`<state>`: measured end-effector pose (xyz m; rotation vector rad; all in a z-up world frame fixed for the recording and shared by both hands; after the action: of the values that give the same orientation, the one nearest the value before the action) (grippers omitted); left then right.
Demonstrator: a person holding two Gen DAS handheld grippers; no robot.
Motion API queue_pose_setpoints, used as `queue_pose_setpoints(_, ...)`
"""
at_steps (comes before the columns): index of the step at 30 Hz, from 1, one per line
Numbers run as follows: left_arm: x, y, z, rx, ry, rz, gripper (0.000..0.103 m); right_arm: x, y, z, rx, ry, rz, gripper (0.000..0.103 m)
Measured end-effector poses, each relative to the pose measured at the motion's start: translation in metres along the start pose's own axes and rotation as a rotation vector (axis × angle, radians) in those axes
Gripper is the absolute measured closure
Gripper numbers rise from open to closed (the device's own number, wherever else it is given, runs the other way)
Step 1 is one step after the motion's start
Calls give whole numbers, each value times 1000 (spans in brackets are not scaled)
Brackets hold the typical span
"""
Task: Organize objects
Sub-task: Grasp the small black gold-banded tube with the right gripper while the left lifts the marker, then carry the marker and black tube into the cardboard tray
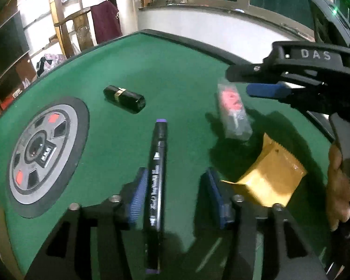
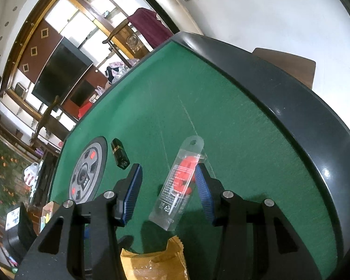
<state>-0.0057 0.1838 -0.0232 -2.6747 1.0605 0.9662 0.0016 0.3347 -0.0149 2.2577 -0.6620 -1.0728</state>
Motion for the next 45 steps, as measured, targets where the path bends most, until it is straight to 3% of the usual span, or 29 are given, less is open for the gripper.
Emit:
queue_pose_setpoints(1,1,2,-3,2,9,-17,91,0,1,0,2,-4,-9,58)
queue_pose_setpoints(5,13,22,-25,10,4,-89,92,0,9,4,4,21,-41,58)
queue_pose_setpoints(11,48,71,-80,11,-28,-225,92,-1,49,40,-44,186,-91,58)
queue_pose_setpoints(18,78,121,-122,-18,-80,-334,92,-12,90,119,133,290,-295,58)
queue_pose_setpoints(24,103,154,-137,-50,-92,-427,92,-4,90,161,278,369,-407,59)
queue_pose_setpoints(26,110,165,-139,-65,-93,-450,91,-3,91,159,293,353,-428,68)
queue_pose_setpoints(27,114,168,-140,-66,-92,-463,91,-2,91,157,309,346,-434,84)
queue_pose_setpoints(28,119,172,-141,-69,-91,-476,91,0,90,155,306,351,-428,88)
queue_pose_setpoints(32,133,184,-144,-79,-95,-520,91,6,86,141,266,349,-369,88)
queue_pose_setpoints(37,155,200,-162,-112,-114,-568,91,26,94,107,143,351,-308,88)
queue_pose_setpoints(45,198,241,-192,-220,-138,-670,91,79,174,67,-90,397,-352,88)
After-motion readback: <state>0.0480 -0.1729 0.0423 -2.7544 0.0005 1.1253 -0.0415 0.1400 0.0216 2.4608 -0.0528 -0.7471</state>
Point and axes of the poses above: each gripper's, at about its wrist camera, not at the fingertips, and z roughly the way its jaws point, y to its left, x to its underside, the point moved 5 cm from there along z, roughly the way its jaws point, and after that the axes turned 10 degrees about -x, right-handed, at the moved point
